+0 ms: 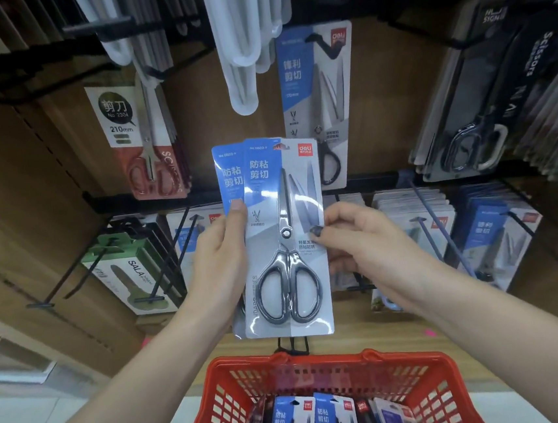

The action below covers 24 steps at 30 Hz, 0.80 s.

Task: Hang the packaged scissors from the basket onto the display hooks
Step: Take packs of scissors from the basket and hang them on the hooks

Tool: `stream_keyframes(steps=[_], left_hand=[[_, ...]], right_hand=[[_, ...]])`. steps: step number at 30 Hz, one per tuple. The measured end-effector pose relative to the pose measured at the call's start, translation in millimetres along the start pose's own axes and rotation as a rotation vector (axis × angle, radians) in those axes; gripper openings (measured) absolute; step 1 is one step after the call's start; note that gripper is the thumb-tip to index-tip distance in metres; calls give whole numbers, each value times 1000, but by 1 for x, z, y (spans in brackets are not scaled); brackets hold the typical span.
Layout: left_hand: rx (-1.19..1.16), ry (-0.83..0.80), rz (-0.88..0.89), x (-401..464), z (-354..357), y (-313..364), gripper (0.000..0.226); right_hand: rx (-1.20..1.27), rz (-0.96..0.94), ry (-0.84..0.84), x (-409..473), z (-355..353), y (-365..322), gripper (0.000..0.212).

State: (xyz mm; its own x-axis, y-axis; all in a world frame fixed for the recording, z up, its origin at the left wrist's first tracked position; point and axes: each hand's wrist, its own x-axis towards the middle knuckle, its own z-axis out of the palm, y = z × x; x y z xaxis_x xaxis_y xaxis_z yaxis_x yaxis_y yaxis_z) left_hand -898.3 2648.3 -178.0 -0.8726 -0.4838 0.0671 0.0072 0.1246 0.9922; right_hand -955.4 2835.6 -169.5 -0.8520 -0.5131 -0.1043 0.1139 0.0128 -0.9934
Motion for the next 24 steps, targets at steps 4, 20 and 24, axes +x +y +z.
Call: stream_keyframes(steps=[4,20,24], left_hand=[[108,24,91,-2,0,-2,67],[87,134,129,17,-26,-5,75],[62,151,111,19,-27,-3,68]], right_hand=[[26,-25,4,-3,1,1,13],[-100,-559,66,-30,-18,-27,14],[-120,-596,117,-32,-21,-32,10]])
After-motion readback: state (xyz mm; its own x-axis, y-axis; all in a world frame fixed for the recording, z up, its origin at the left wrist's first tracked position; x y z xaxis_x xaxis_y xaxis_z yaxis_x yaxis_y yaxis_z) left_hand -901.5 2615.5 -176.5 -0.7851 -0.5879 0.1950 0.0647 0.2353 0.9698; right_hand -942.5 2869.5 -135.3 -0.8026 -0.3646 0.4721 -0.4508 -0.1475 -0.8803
